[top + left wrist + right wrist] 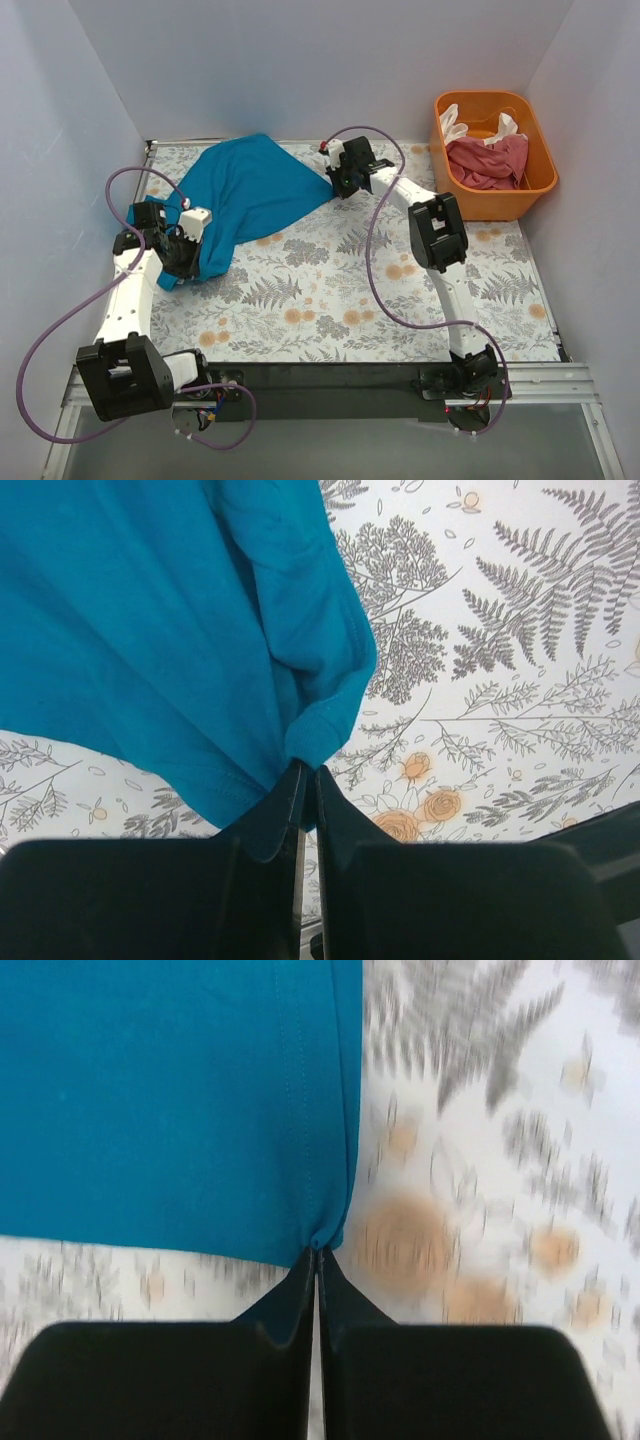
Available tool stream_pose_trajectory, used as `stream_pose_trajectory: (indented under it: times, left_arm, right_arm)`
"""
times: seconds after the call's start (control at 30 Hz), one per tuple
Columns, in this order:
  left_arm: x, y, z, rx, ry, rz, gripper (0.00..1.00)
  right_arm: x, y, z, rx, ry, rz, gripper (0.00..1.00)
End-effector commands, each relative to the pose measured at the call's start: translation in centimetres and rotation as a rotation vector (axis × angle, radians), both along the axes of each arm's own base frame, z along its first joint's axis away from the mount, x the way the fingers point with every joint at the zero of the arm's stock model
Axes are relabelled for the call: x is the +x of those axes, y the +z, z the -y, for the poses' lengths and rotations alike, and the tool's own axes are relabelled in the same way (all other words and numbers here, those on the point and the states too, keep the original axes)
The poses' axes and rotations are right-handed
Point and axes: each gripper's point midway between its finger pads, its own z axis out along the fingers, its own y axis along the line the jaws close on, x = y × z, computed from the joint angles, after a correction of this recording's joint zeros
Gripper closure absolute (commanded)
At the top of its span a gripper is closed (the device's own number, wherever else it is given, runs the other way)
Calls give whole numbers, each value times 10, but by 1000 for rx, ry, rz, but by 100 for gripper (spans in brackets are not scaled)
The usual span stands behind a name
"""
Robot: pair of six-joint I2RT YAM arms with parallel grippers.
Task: Fold and stack the t-shirts
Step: Flatten the tshirt out
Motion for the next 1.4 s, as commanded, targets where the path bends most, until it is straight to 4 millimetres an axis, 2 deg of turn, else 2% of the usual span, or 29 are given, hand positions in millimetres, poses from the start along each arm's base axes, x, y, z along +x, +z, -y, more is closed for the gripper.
stream_pose_trajectory:
  times: [0.0, 0.03, 0.07, 0.1, 0.17, 0.2, 0.23, 0.27, 0.3, 0.33, 0.4, 0.43, 0.47, 0.6, 0.77, 0.87, 0.97, 1.0, 1.07, 1.1, 1.13, 1.2, 1.23, 1.3, 1.33, 1.37]
  left_arm:
    - [6, -4, 10, -59, 4, 45, 100]
    - [12, -6, 12, -74, -5, 64, 100]
    - [14, -10, 12, -80, -4, 64, 100]
    - [13, -22, 13, -88, -6, 38, 100]
    - [14, -33, 16, -89, -88, 35, 97]
    - [9, -42, 17, -95, -125, -4, 89]
    - [0, -48, 18, -94, -157, -44, 84]
    - [-3, -52, 16, -87, -170, -58, 80]
    - [-10, -56, 15, -87, -197, -88, 77]
    - [-9, -52, 15, -96, -209, -82, 71]
    - [-5, -44, 14, -131, -185, -71, 66]
    - [3, -35, 14, -135, -177, -49, 63]
    - [7, -32, 14, -143, -169, -40, 62]
    - [34, -39, 15, -193, -54, -42, 59]
    - [87, -70, 9, -221, 105, -95, 57]
    - [108, -86, 4, -170, 152, -106, 62]
    - [128, -105, -12, -107, 226, -120, 74]
    - [139, -113, -18, -87, 244, -121, 81]
    - [150, -124, -41, 11, 317, -120, 91]
    - [167, -133, -51, 32, 343, -115, 96]
    - [174, -136, -63, 47, 372, -115, 97]
    - [190, -133, -72, 40, 364, -112, 98]
    - [210, -112, -73, 13, 338, -51, 98]
    - [224, -80, -57, -77, 258, 33, 96]
    - [234, -40, -49, -108, 199, 127, 93]
    - [236, -22, -38, -140, 158, 162, 79]
  right_arm:
    - [-26, 23, 86, -81, -81, -103, 99]
    - [-29, 52, 104, -74, -92, -65, 99]
    - [-32, 56, 136, -83, -131, -81, 99]
    - [-52, 61, 155, -95, -138, -98, 99]
    - [-68, 62, 191, -134, -146, -109, 99]
    - [-86, 56, 201, -154, -140, -150, 99]
    - [-109, 54, 209, -164, -133, -180, 99]
    - [-123, 49, 214, -169, -127, -209, 99]
    - [-140, 57, 213, -160, -98, -218, 99]
    - [-163, 43, 214, -162, -84, -276, 99]
    - [-181, 42, 211, -150, -71, -300, 99]
    - [-190, 45, 212, -151, -68, -299, 99]
    - [-199, 38, 214, -157, -68, -321, 99]
    - [-217, 36, 222, -194, -56, -339, 99]
    - [-229, 31, 229, -230, -41, -349, 99]
    - [-232, 27, 230, -231, -43, -367, 99]
    - [-233, 25, 229, -230, -41, -378, 99]
    - [-231, 24, 229, -232, -42, -379, 99]
    - [-228, 22, 228, -228, -40, -385, 99]
    - [-228, 18, 226, -220, -34, -404, 99]
    - [-221, 22, 224, -212, -39, -394, 99]
    - [-218, 21, 218, -188, -27, -407, 99]
    - [-217, 24, 216, -177, -23, -409, 99]
    - [-221, 29, 207, -128, 9, -421, 99]
    - [-226, 31, 203, -111, 29, -432, 99]
    - [-232, 30, 201, -93, 42, -451, 99]
